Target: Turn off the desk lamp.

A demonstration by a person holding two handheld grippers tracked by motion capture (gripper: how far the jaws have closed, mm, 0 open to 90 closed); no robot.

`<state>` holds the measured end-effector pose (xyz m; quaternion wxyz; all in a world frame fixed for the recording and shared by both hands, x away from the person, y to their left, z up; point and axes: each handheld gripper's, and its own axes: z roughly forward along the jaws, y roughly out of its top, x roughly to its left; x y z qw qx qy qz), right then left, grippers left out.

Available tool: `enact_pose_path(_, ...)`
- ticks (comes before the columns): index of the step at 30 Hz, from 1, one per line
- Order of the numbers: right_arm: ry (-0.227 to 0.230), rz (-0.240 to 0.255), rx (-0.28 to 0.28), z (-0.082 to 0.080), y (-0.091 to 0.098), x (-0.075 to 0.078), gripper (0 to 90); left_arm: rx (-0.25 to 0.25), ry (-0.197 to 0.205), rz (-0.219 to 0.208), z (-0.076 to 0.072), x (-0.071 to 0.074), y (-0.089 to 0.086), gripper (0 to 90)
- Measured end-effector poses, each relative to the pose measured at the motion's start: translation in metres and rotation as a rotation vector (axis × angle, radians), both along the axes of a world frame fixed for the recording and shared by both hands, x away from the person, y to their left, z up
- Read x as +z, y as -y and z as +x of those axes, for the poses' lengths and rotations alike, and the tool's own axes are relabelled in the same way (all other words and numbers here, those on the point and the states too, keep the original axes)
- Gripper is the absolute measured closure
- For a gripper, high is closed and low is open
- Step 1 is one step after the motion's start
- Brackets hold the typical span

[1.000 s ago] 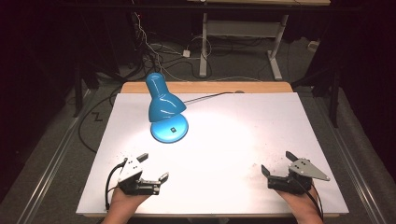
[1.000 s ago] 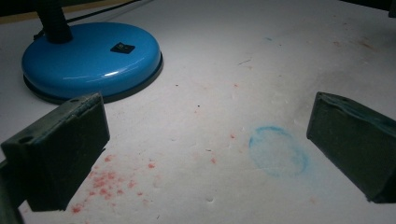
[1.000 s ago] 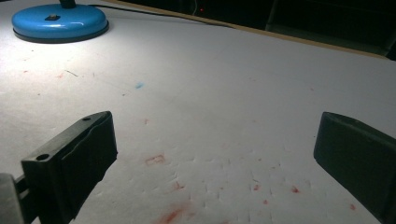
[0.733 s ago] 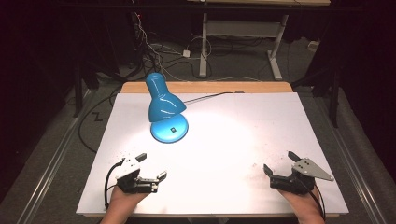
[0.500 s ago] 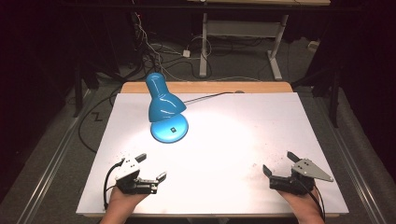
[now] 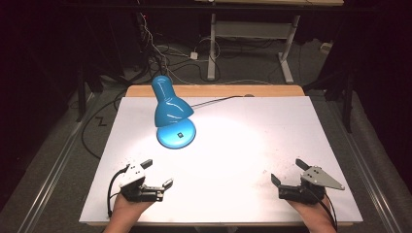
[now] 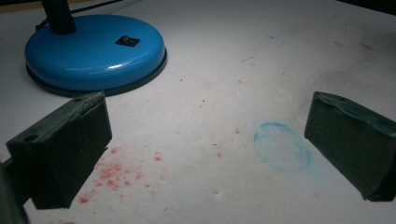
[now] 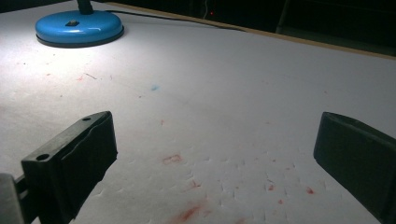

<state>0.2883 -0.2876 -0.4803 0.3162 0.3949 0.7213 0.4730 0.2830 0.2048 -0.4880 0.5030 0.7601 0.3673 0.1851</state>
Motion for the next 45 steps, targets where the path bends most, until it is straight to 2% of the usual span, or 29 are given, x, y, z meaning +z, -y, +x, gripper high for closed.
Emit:
enact_pose_path(8,0.0,-0.005,0.009,-0.0005,-0.001,0.0002,0.5,-0.007,-0.005,-0.011,-0.0006,0.0011,-0.0023,8.3)
enact_pose_path(12,0.011,-0.021,0.019,-0.001,-0.0023,0.0013,0.5,-0.011,-0.01,0.004,0.0002,-0.0005,-0.0024,13.8)
enact_pose_path(27,0.002,-0.018,0.026,-0.0006,-0.0019,0.0003,0.5,-0.019,-0.024,0.009,0.0014,-0.001,-0.0014,18.0)
enact_pose_path(31,0.005,-0.02,0.027,-0.0006,-0.0023,0.0007,0.5,-0.024,-0.021,0.003,0.0007,-0.0007,-0.0015,23.4)
enact_pose_path(36,0.002,-0.023,0.036,-0.0004,-0.0025,0.0,0.5,0.011,-0.024,0.008,0.0015,-0.0014,0.001,31.1)
enact_pose_path(40,0.004,-0.025,0.042,0.0003,-0.0023,-0.0004,0.5,0.018,-0.03,0.0,0.0023,-0.002,0.0012,37.1)
enact_pose_path(45,-0.001,-0.019,0.04,0.0002,-0.0026,-0.0006,0.5,0.015,-0.029,0.018,0.0021,-0.003,0.001,44.6)
